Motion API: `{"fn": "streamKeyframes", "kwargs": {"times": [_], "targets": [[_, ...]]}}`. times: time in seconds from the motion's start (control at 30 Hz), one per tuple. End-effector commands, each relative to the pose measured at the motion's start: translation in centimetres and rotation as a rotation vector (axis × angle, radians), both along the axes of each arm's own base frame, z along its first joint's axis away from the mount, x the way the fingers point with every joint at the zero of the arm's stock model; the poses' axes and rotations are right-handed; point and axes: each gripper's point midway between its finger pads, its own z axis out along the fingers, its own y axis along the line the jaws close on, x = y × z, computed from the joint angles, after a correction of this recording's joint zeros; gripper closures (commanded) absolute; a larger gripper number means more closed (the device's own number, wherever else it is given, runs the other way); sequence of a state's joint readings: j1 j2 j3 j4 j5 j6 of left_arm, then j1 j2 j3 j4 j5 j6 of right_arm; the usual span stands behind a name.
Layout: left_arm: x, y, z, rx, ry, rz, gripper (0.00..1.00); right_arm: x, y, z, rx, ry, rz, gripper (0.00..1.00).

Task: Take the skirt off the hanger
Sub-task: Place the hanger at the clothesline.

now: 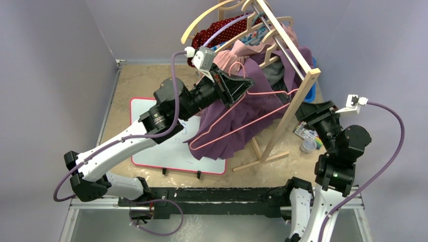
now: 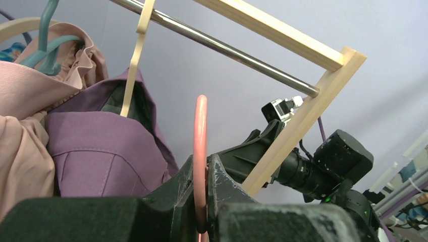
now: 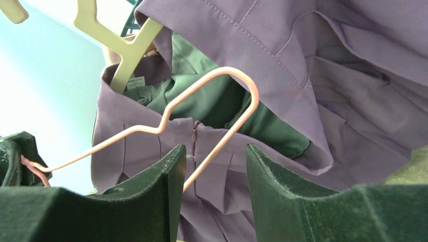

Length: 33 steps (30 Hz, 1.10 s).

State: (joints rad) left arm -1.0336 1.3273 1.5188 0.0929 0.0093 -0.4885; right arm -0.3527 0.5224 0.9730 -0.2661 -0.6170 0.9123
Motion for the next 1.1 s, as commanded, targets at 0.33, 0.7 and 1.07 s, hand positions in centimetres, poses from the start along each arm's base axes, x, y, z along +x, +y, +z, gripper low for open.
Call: {"fn": "streamKeyframes", "kwargs": {"times": [0.33, 0.7, 1.07], "targets": [[-3.1, 1.0, 5.4, -0.176, -0.037, -0.136, 1.0, 0.6, -0.2, 1.8, 0.075, -0.102, -0.005, 0.5], [-3.4, 0.4, 4.4, -0.163, -0.028, -0.167, 1.0, 0.9, -0.3, 3.2, 0.177, -0.124, -0.004, 0.67], [-3.1, 1.8, 3.6, -0.129, -0.027, -0.107, 0.48, 1.0, 0.0, 3.1, 0.247, -0.141, 0.031, 1.0]]}}
